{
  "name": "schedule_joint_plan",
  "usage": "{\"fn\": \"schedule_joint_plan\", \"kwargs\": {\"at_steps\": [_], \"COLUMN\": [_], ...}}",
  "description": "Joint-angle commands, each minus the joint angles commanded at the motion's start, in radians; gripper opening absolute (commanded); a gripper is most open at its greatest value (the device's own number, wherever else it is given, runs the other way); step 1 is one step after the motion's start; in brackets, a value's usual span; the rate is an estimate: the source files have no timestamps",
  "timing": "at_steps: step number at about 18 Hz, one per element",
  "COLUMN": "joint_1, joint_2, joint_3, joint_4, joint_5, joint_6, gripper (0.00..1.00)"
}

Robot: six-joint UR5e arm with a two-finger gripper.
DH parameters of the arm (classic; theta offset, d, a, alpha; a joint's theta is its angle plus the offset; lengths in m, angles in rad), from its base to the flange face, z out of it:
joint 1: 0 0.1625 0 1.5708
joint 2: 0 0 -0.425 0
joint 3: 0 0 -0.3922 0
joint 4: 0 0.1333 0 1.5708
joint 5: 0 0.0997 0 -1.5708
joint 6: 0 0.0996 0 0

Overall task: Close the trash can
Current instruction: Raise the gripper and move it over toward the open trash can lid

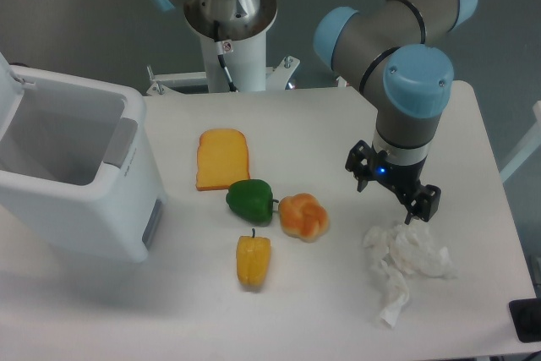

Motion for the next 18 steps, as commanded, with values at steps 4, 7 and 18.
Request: {"fn": "schedule_joint_plan", "kwargs": {"at_steps": [4,7,18], "joint_1": [-0.009,-0.008,-0.014], "joint_2": [0.012,0.041,0.251], "joint_3": [-0.02,-0.078,-0.227], "joint_4": [0.002,0.011,0.0], "joint_5": [-0.012,-0.023,-0.05], "joint_6": [0.0,-0.014,-0.076], "gripper": [1.0,1.0,1.0]}}
